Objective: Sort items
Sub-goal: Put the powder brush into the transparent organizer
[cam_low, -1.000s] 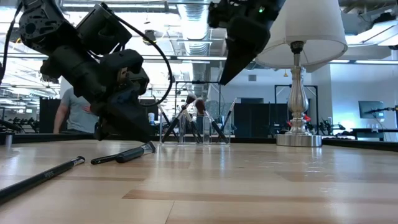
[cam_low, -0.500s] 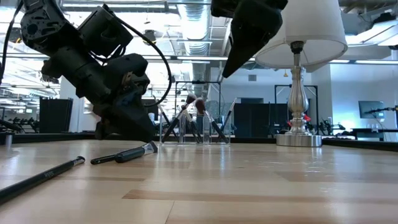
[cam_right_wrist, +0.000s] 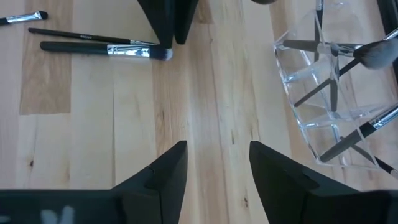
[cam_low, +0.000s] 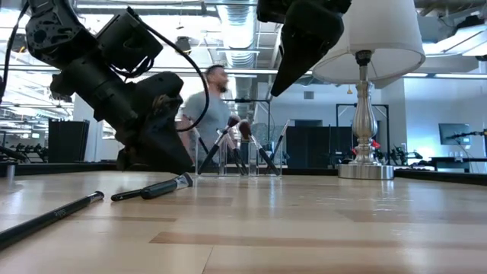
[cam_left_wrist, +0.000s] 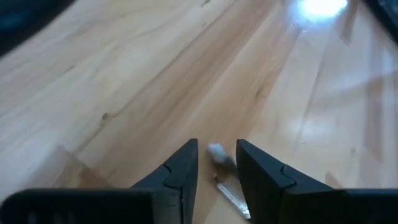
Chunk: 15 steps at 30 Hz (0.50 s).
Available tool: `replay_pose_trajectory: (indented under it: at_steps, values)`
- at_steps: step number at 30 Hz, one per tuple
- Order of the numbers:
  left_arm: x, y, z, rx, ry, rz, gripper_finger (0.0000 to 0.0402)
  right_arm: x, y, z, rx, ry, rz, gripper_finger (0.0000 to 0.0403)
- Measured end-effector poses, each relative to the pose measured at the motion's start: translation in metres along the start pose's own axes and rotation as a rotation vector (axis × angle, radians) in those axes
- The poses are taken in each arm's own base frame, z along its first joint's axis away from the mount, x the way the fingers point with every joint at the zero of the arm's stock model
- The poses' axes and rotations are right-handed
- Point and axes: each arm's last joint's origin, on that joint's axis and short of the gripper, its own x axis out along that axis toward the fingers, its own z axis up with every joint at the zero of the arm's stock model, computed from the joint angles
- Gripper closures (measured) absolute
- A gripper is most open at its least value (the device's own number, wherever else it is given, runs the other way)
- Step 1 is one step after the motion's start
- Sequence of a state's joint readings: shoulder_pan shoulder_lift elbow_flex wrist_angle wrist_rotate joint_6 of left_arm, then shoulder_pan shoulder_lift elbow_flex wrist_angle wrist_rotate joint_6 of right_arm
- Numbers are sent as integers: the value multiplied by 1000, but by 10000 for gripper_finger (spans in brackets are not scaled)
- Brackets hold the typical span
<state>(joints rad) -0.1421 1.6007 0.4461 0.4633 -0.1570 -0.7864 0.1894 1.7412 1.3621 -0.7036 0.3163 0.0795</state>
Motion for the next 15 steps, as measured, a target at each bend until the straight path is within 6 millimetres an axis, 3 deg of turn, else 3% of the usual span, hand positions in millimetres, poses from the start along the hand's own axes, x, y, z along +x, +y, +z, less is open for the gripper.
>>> replay_pose_trajectory:
  at_steps: [15]
  values:
    - [13, 2, -7, -5, 3, -32, 295, 0, -1, 0, -8, 0, -1, 243]
